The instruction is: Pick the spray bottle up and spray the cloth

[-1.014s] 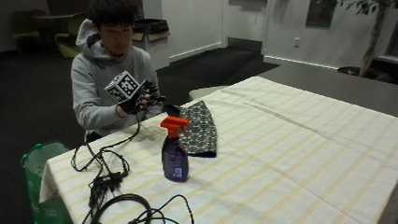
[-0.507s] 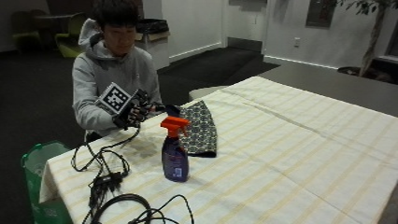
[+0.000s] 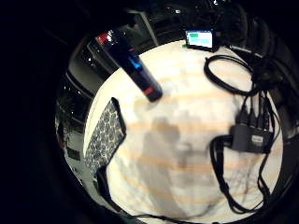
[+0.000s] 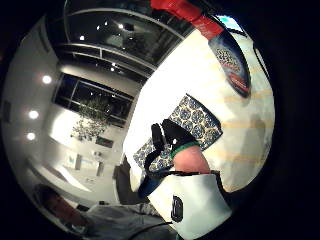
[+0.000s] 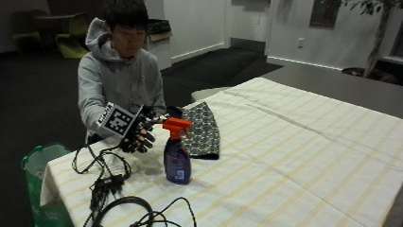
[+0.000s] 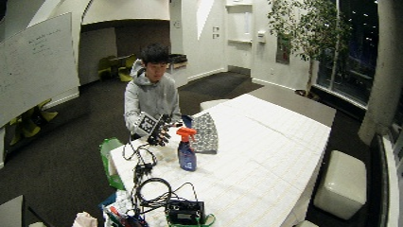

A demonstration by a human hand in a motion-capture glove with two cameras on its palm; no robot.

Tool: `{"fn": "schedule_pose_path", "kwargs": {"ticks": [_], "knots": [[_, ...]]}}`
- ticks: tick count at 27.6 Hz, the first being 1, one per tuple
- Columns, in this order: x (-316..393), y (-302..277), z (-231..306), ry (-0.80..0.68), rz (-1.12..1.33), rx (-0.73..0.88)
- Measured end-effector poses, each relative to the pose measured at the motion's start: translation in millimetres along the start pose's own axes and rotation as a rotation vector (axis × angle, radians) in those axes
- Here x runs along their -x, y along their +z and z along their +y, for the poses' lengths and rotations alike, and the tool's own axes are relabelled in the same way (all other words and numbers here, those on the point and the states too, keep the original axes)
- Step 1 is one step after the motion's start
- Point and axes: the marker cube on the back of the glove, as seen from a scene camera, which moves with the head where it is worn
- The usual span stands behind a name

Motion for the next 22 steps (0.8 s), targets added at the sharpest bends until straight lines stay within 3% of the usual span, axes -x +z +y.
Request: {"fn": "schedule_pose_path", "kwargs": {"ticks": [7, 15, 22], "knots": [[-20, 16, -37, 0.134, -0.132, 0.117], [-25, 55, -64, 0.183, -0.441, 0.071], [-20, 74, -86, 0.214, -0.498, -0.057]]}}
